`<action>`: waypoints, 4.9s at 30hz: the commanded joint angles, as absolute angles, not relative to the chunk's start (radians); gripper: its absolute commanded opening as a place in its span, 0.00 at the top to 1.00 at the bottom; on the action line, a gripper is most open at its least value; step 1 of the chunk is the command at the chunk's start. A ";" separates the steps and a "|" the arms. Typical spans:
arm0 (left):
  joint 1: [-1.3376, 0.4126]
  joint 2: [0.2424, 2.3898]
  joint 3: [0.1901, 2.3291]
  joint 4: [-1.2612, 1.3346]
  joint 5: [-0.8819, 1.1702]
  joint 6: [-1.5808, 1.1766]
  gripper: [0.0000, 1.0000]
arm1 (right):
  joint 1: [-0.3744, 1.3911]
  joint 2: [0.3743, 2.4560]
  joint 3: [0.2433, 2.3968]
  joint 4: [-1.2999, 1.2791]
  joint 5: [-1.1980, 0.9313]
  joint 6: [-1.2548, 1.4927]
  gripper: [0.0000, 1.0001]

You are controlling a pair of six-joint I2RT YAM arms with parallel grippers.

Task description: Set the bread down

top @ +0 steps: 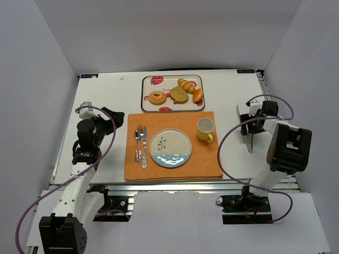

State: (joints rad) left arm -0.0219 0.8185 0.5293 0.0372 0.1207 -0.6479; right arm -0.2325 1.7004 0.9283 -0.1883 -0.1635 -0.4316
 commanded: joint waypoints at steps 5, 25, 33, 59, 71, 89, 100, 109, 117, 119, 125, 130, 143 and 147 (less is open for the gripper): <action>-0.025 0.755 0.517 0.028 0.120 -0.650 0.03 | -0.241 1.776 0.911 -0.334 -0.146 -0.479 0.31; -0.025 0.707 0.557 0.006 0.132 -0.658 0.03 | -0.239 1.620 1.141 -0.514 -0.452 -0.571 0.85; -0.025 0.709 0.560 0.011 0.146 -0.680 0.03 | -0.161 1.603 1.394 -0.656 -0.592 -0.555 0.61; -0.025 0.677 0.565 0.006 0.126 -0.701 0.03 | 0.380 1.770 1.617 -0.545 -0.316 -0.638 0.60; -0.025 0.678 0.545 -0.009 0.118 -0.700 0.03 | 0.591 1.859 1.612 -0.328 -0.040 -0.928 0.59; -0.025 0.696 0.526 -0.006 0.112 -0.687 0.03 | 0.650 1.977 1.658 -0.230 0.058 -1.023 0.55; -0.025 0.689 0.520 -0.008 0.110 -0.686 0.03 | 0.661 2.008 1.675 -0.244 0.043 -1.019 0.53; -0.025 0.687 0.519 -0.008 0.107 -0.686 0.03 | 0.667 2.034 1.687 -0.230 0.067 -1.008 0.52; -0.025 0.686 0.523 -0.008 0.106 -0.684 0.03 | 0.669 2.066 1.710 -0.232 0.078 -0.994 0.52; -0.025 0.683 0.525 -0.009 0.106 -0.684 0.03 | 0.670 2.072 1.720 -0.251 0.069 -0.982 0.52; -0.025 0.683 0.528 -0.009 0.104 -0.686 0.03 | 0.669 2.079 1.733 -0.264 0.061 -0.942 0.51; -0.025 0.684 0.531 -0.006 0.107 -0.689 0.03 | 0.669 2.075 1.743 -0.279 0.060 -0.902 0.51; -0.025 0.684 0.537 -0.012 0.109 -0.687 0.03 | 0.669 2.100 1.753 -0.294 0.095 -0.838 0.50; -0.023 0.677 0.537 -0.018 0.106 -0.686 0.03 | 0.667 2.120 1.775 -0.328 0.094 -0.819 0.50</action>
State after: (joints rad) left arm -0.0219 0.6960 0.5301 -0.0032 0.1143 -0.6960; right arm 0.6632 2.1021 1.7187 -0.3115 0.0830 -0.8471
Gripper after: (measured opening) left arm 0.969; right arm 0.504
